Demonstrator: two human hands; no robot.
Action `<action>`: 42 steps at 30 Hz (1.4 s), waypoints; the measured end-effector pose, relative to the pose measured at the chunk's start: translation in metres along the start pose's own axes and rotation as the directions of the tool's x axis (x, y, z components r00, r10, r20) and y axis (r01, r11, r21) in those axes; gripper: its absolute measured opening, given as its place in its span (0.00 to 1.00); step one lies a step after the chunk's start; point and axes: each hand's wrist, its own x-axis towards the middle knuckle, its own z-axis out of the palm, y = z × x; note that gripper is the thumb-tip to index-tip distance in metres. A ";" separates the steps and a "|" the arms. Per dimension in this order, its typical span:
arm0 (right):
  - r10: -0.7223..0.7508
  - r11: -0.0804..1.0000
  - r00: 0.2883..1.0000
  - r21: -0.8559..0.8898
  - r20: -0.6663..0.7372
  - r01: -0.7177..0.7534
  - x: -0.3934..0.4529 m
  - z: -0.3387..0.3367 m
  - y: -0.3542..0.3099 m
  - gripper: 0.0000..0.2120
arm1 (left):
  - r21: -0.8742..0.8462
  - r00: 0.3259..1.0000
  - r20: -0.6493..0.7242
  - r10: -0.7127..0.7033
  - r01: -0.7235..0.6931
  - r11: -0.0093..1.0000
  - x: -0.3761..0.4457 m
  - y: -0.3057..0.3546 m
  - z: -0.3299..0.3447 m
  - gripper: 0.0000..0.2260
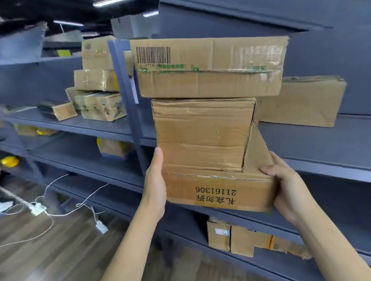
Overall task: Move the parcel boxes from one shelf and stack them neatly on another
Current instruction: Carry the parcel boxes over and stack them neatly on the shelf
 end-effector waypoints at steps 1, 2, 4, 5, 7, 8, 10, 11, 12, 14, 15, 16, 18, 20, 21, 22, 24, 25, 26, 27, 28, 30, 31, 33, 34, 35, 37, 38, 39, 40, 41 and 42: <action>0.013 1.000 1.000 0.006 0.024 -0.013 -0.001 0.018 0.008 0.26 | 0.006 0.999 -0.037 0.005 -0.004 1.000 -0.004 0.003 -0.020 0.18; 0.025 1.000 0.999 0.011 0.045 -0.025 -0.002 0.035 0.016 0.24 | 0.015 0.998 -0.068 0.014 -0.013 1.000 -0.007 0.008 -0.038 0.18; 0.051 0.998 0.994 0.015 0.093 -0.053 -0.003 0.069 0.031 0.20 | 0.041 0.993 -0.113 0.040 -0.036 0.999 -0.014 0.015 -0.074 0.18; 0.065 0.998 0.990 0.015 0.125 -0.068 -0.003 0.085 0.037 0.20 | 0.054 0.989 -0.138 0.042 -0.035 0.998 -0.017 0.018 -0.091 0.19; 0.094 0.995 0.978 0.016 0.184 -0.099 -0.001 0.115 0.050 0.19 | 0.066 0.978 -0.206 0.036 -0.023 0.998 -0.025 0.023 -0.122 0.19; 0.110 0.993 0.972 0.012 0.209 -0.115 0.000 0.129 0.056 0.20 | 0.063 0.970 -0.241 0.040 -0.025 0.998 -0.028 0.025 -0.138 0.19; 0.132 0.991 0.954 -0.009 0.268 -0.135 0.005 0.158 0.068 0.24 | 0.052 0.954 -0.296 0.047 -0.034 0.998 -0.032 0.029 -0.167 0.21; 0.139 0.990 0.944 -0.019 0.300 -0.140 0.009 0.172 0.074 0.26 | 0.044 0.943 -0.329 0.049 -0.037 0.998 -0.033 0.031 -0.181 0.21; 0.146 0.989 0.932 -0.028 0.330 -0.145 0.013 0.186 0.079 0.27 | 0.032 0.931 -0.362 0.048 -0.039 0.999 -0.034 0.033 -0.194 0.21; 0.165 0.986 0.906 -0.046 0.390 -0.160 0.022 0.213 0.090 0.28 | 0.019 0.905 -0.424 0.044 -0.040 0.999 -0.035 0.036 -0.219 0.20; 0.174 0.984 0.892 -0.051 0.418 -0.168 0.027 0.227 0.096 0.28 | 0.022 0.893 -0.448 0.048 -0.043 0.999 -0.034 0.037 -0.231 0.20; 0.182 0.983 0.879 -0.053 0.441 -0.177 0.033 0.241 0.102 0.28 | 0.029 0.879 -0.473 0.053 -0.045 0.999 -0.033 0.038 -0.244 0.20; 0.200 0.978 0.850 -0.052 0.487 -0.201 0.046 0.269 0.116 0.28 | 0.037 0.844 -0.532 0.070 -0.059 0.998 -0.030 0.040 -0.269 0.19; 0.219 0.973 0.821 -0.056 0.528 -0.223 0.062 0.300 0.132 0.28 | 0.051 0.809 -0.580 0.095 -0.081 0.995 -0.022 0.041 -0.297 0.18; 0.225 0.971 0.807 -0.059 0.546 -0.231 0.071 0.316 0.140 0.28 | 0.054 0.794 -0.598 0.105 -0.091 0.994 -0.017 0.042 -0.309 0.18; 0.231 0.969 0.793 -0.059 0.565 -0.240 0.081 0.331 0.147 0.27 | 0.053 0.779 -0.617 0.111 -0.099 0.994 -0.010 0.042 -0.322 0.18; 0.235 0.965 0.766 -0.051 0.599 -0.257 0.104 0.359 0.163 0.22 | 0.057 0.754 -0.646 0.121 -0.110 0.992 0.006 0.042 -0.346 0.22; 0.239 0.962 0.756 -0.045 0.610 -0.268 0.117 0.373 0.170 0.21 | 0.072 0.743 -0.657 0.129 -0.109 0.991 0.017 0.044 -0.357 0.26; 0.242 0.960 0.747 -0.038 0.620 -0.279 0.130 0.387 0.176 0.20 | 0.085 0.733 -0.666 0.136 -0.107 0.991 0.028 0.046 -0.368 0.30; 0.244 0.957 0.738 -0.033 0.629 -0.288 0.144 0.402 0.182 0.20 | 0.084 0.724 -0.676 0.137 -0.109 0.990 0.041 0.050 -0.378 0.32; 0.246 0.955 0.730 -0.033 0.638 -0.294 0.157 0.417 0.187 0.20 | 0.084 0.716 -0.684 0.139 -0.111 0.990 0.054 0.054 -0.389 0.32; 0.256 0.951 0.708 -0.041 0.659 -0.306 0.184 0.449 0.194 0.19 | 0.117 0.694 -0.701 0.164 -0.115 0.986 0.080 0.065 -0.412 0.30; 0.261 0.947 0.696 -0.040 0.669 -0.317 0.197 0.467 0.196 0.18 | 0.133 0.677 -0.715 0.178 -0.118 0.984 0.093 0.071 -0.424 0.29; 0.262 0.944 0.664 -0.044 0.700 -0.326 0.222 0.502 0.202 0.18 | 0.151 0.645 -0.740 0.193 -0.120 0.981 0.115 0.082 -0.448 0.28; 0.255 0.947 0.645 -0.052 0.720 -0.317 0.232 0.520 0.205 0.19 | 0.160 0.631 -0.750 0.198 -0.117 0.980 0.124 0.087 -0.459 0.27; 0.251 0.949 0.630 -0.060 0.735 -0.308 0.242 0.536 0.209 0.21 | 0.172 0.617 -0.760 0.205 -0.113 0.979 0.132 0.090 -0.471 0.26; 0.260 0.948 0.612 -0.076 0.747 -0.310 0.257 0.563 0.222 0.24 | 0.189 0.602 -0.768 0.217 -0.111 0.976 0.147 0.093 -0.493 0.21; 0.268 0.944 0.604 -0.081 0.750 -0.319 0.265 0.576 0.230 0.25 | 0.204 0.595 -0.771 0.228 -0.110 0.973 0.154 0.093 -0.504 0.19; 0.276 0.941 0.596 -0.084 0.755 -0.329 0.271 0.589 0.237 0.25 | 0.218 0.586 -0.774 0.239 -0.108 0.970 0.161 0.093 -0.517 0.19; 0.281 0.938 0.590 -0.088 0.757 -0.334 0.278 0.603 0.244 0.26 | 0.221 0.577 -0.780 0.244 -0.111 0.969 0.168 0.093 -0.532 0.19; 0.283 0.938 0.583 -0.094 0.761 -0.333 0.284 0.618 0.251 0.26 | 0.220 0.568 -0.786 0.245 -0.113 0.969 0.175 0.092 -0.549 0.19; 0.284 0.940 0.579 -0.101 0.764 -0.327 0.290 0.633 0.258 0.26 | 0.217 0.565 -0.789 0.242 -0.112 0.970 0.182 0.093 -0.566 0.20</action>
